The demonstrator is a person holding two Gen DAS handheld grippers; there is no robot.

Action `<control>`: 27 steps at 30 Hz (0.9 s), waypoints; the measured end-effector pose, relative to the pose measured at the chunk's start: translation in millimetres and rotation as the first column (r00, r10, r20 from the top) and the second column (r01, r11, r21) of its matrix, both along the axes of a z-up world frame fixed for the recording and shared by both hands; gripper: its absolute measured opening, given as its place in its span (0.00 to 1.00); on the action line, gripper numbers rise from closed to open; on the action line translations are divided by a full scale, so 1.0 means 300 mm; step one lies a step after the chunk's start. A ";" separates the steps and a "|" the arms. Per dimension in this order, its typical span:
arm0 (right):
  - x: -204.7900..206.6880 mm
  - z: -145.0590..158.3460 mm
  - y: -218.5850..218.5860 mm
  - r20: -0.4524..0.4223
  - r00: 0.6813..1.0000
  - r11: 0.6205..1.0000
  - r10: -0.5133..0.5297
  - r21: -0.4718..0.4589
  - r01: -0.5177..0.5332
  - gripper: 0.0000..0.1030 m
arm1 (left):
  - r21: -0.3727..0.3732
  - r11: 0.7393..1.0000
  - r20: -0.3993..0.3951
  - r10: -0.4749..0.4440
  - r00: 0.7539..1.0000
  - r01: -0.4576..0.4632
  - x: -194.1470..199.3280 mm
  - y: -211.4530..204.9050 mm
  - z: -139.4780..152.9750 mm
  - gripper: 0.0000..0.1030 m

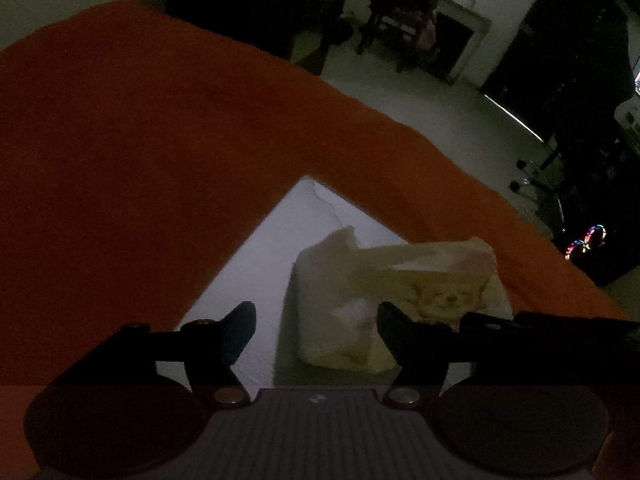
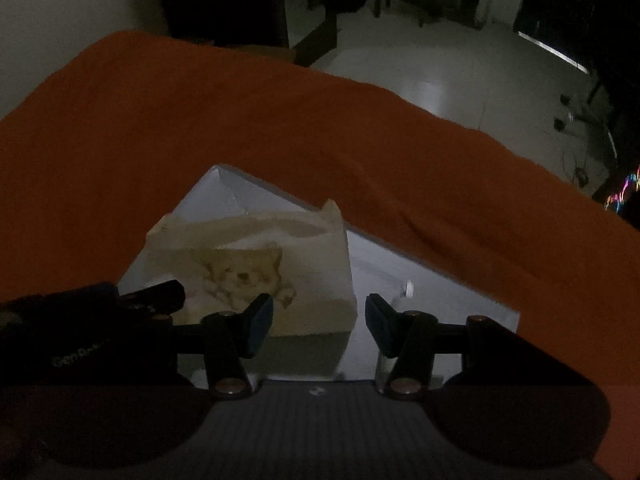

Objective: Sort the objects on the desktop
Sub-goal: 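Grasp the cream bear-print paper bag with both tools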

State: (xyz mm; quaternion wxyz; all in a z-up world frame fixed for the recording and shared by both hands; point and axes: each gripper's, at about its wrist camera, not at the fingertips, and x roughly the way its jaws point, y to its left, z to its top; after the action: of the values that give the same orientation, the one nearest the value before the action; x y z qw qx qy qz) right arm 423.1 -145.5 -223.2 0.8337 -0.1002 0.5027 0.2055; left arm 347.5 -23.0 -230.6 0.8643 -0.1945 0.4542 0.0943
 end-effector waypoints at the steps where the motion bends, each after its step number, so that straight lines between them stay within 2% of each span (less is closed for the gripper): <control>1: 0.005 -0.009 0.004 -0.008 1.000 1.000 -0.001 0.006 0.001 0.51 | 0.004 1.000 0.001 -0.020 1.000 0.020 0.007 -0.001 -0.005 0.50; 2: 0.008 -0.018 0.005 -0.014 1.000 1.000 -0.006 0.013 0.006 0.48 | 0.004 0.999 0.006 -0.045 0.999 0.045 0.011 -0.001 -0.009 0.35; 3: 0.009 -0.028 0.005 -0.019 1.000 1.000 -0.015 0.023 0.015 0.23 | 0.006 0.997 0.011 -0.073 0.997 0.073 0.015 -0.004 -0.013 0.21; 4: 0.008 -0.038 0.003 -0.031 0.999 0.999 -0.027 0.039 0.029 0.07 | 0.013 0.994 0.017 -0.106 0.994 0.106 0.018 -0.009 -0.015 0.15; 5: 0.005 -0.046 0.000 -0.051 0.998 0.997 -0.042 0.061 0.045 0.07 | 0.024 0.991 0.023 -0.130 0.991 0.130 0.017 -0.014 -0.016 0.11; 7: -0.017 -0.055 -0.002 -0.062 0.996 0.995 -0.059 0.082 0.064 0.06 | 0.050 0.990 0.034 -0.133 0.991 0.131 0.006 -0.017 -0.018 0.09; 10: -0.071 -0.052 0.001 -0.059 0.996 0.994 -0.062 0.087 0.067 0.06 | 0.048 0.988 0.039 -0.145 0.989 0.143 -0.014 -0.006 -0.011 0.08; 18: -0.243 -0.010 -0.062 -0.180 0.961 0.956 -0.212 0.168 0.242 0.06 | 0.022 0.968 -0.008 -0.251 0.968 0.251 -0.131 0.041 0.039 0.08; 24: -0.369 0.041 -0.081 -0.186 0.949 0.944 -0.255 0.162 0.286 0.06 | 0.031 0.948 -0.034 -0.315 0.948 0.316 -0.239 0.038 0.085 0.08; 27: -0.408 0.069 -0.085 -0.184 0.945 0.940 -0.269 0.162 0.299 0.06 | 0.036 0.947 -0.040 -0.319 0.947 0.321 -0.274 0.034 0.095 0.08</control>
State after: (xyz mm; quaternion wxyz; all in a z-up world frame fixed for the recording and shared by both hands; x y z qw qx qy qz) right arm 300.6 -171.0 -202.6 0.8174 0.0693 0.5554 0.1365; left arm 265.4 -13.0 -202.2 0.8643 -0.0987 0.4920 -0.0344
